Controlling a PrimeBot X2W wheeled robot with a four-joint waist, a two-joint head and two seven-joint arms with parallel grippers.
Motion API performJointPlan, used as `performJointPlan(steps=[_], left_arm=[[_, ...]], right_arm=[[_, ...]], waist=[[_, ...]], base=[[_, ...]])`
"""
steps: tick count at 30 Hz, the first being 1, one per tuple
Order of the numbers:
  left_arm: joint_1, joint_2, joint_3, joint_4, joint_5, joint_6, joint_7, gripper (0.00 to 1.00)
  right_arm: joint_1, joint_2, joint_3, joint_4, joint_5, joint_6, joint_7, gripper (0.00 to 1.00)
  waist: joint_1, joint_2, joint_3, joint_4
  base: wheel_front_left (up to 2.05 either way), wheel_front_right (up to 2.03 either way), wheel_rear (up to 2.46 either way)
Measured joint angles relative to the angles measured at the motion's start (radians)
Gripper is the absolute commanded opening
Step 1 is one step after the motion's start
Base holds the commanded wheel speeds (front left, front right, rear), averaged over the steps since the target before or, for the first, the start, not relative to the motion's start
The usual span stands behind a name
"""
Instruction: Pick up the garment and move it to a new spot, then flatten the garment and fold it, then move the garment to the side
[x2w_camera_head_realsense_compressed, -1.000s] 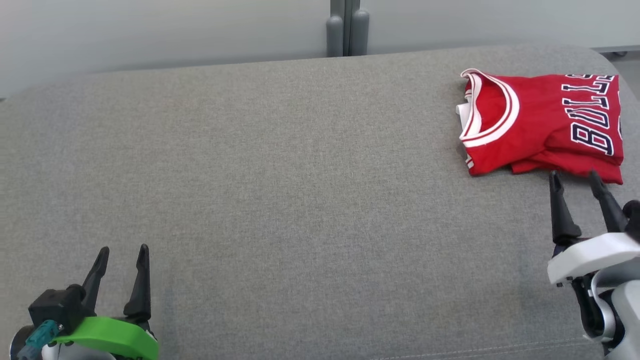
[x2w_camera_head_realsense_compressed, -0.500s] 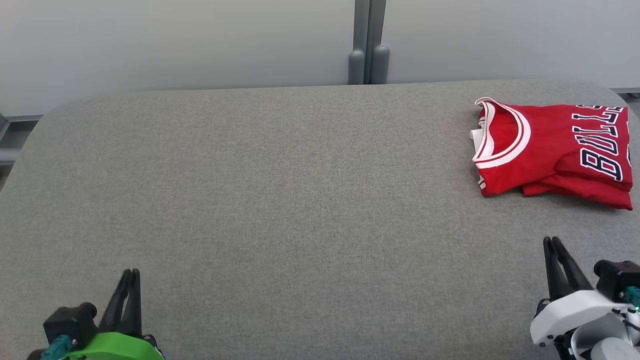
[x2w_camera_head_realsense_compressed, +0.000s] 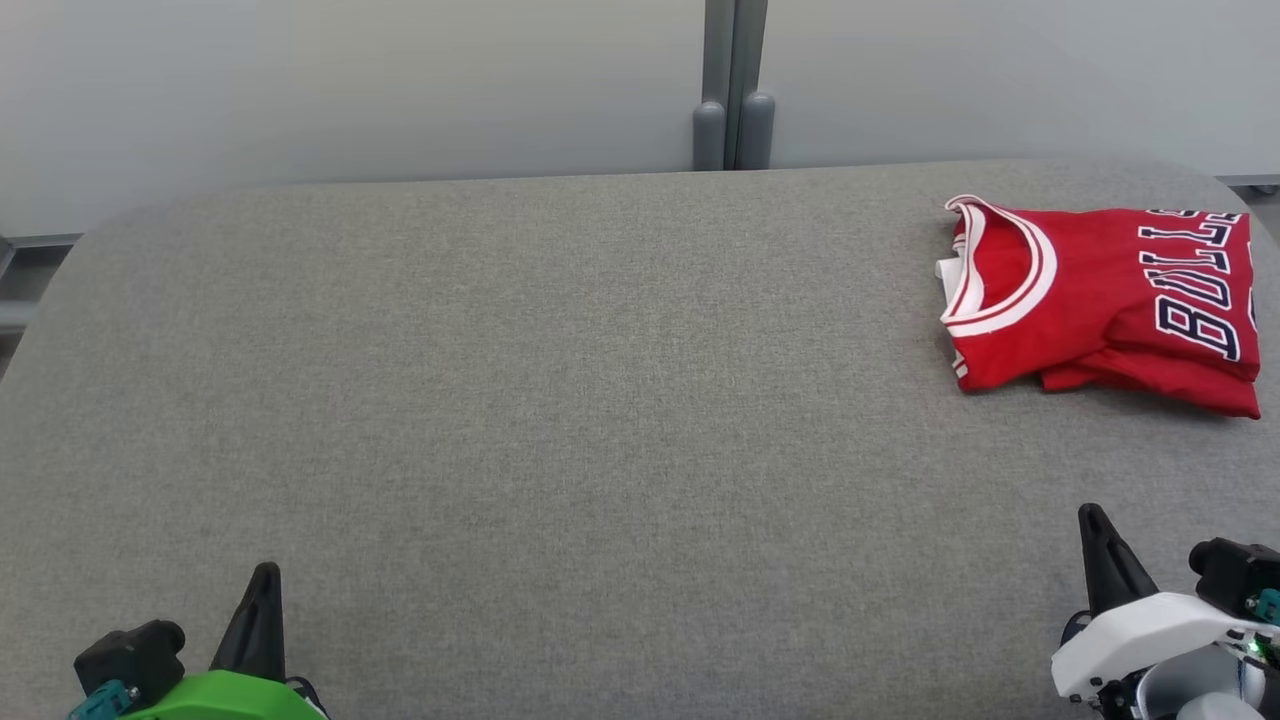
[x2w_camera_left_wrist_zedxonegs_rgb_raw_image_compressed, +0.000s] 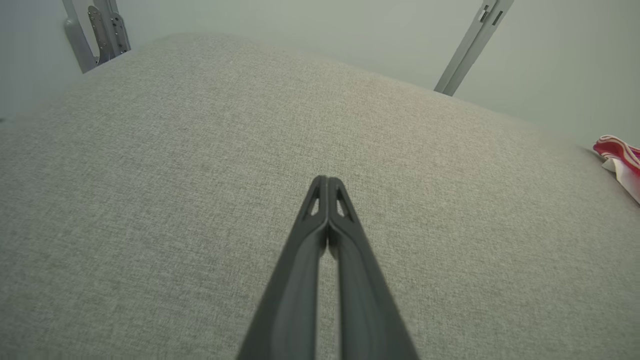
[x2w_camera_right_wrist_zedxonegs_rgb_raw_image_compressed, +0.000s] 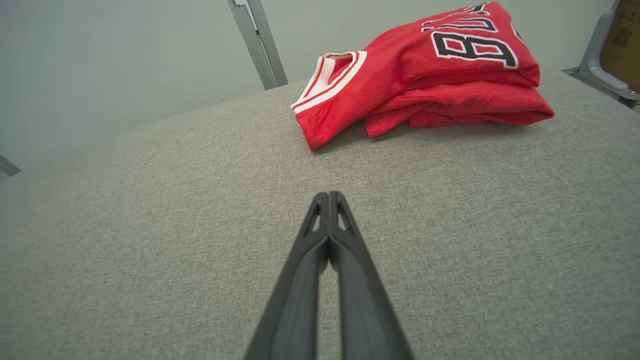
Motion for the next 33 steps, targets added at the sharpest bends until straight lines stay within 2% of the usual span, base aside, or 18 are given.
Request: performJointPlan(steps=[33], left_arm=[[-0.026, -0.040, 0.076, 0.003, -0.338, -0.035, 0.114, 0.00]], right_arm=[[-0.046, 0.068, -0.109, 0.006, 0.363, 0.073, 0.106, 0.00]], waist=[[0.0000, 0.0001, -0.004, -0.012]], base=[[0.00, 0.00, 0.00]])
